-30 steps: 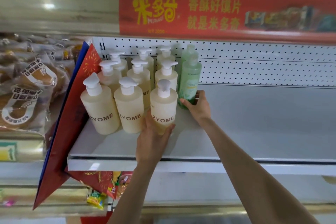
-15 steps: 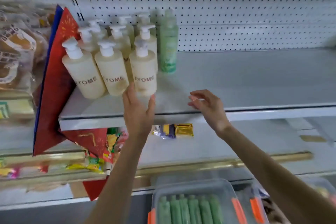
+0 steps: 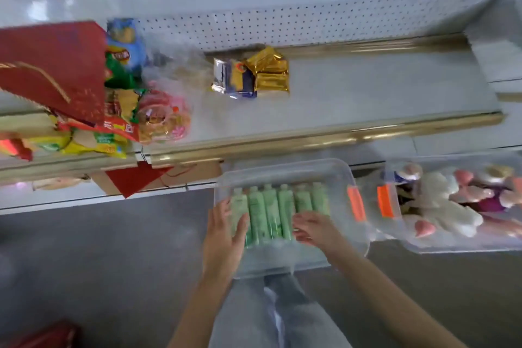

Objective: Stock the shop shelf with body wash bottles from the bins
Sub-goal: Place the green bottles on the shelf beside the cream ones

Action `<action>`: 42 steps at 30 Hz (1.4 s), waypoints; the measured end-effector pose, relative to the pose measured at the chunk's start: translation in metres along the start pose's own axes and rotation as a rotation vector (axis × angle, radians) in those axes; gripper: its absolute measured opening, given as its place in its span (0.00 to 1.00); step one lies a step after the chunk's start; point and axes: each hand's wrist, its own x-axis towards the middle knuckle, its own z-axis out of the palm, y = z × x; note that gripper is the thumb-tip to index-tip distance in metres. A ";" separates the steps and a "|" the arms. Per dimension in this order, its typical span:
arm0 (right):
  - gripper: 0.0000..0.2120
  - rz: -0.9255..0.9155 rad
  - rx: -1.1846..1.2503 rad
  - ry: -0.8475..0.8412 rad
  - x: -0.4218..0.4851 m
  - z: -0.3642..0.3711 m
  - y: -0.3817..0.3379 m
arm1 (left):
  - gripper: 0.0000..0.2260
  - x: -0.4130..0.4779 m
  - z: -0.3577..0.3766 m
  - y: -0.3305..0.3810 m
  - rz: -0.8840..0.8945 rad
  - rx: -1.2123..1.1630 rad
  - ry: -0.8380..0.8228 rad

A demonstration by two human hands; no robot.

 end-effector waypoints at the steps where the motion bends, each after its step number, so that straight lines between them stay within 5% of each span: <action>1: 0.01 0.055 0.035 0.002 0.005 0.004 0.019 | 0.29 -0.008 0.007 -0.018 -0.064 -0.008 -0.035; 7: 0.03 0.297 0.315 -0.029 0.042 0.036 0.089 | 0.16 -0.012 0.040 -0.086 -0.250 0.030 -0.091; 17: 0.22 0.539 0.695 0.091 0.127 0.080 0.111 | 0.24 0.104 0.098 -0.108 0.075 0.333 -0.363; 24: 0.34 0.678 0.817 0.205 0.163 0.101 0.132 | 0.30 0.159 0.137 -0.122 0.122 0.548 -0.584; 31: 0.41 0.592 0.976 0.213 0.193 0.119 0.166 | 0.30 0.171 0.156 -0.128 0.200 0.784 -0.568; 36: 0.29 0.639 1.008 0.215 0.194 0.113 0.162 | 0.33 0.162 0.170 -0.131 0.178 0.873 -0.498; 42: 0.26 0.575 1.021 0.191 0.191 0.108 0.161 | 0.34 0.158 0.182 -0.129 0.103 0.848 -0.406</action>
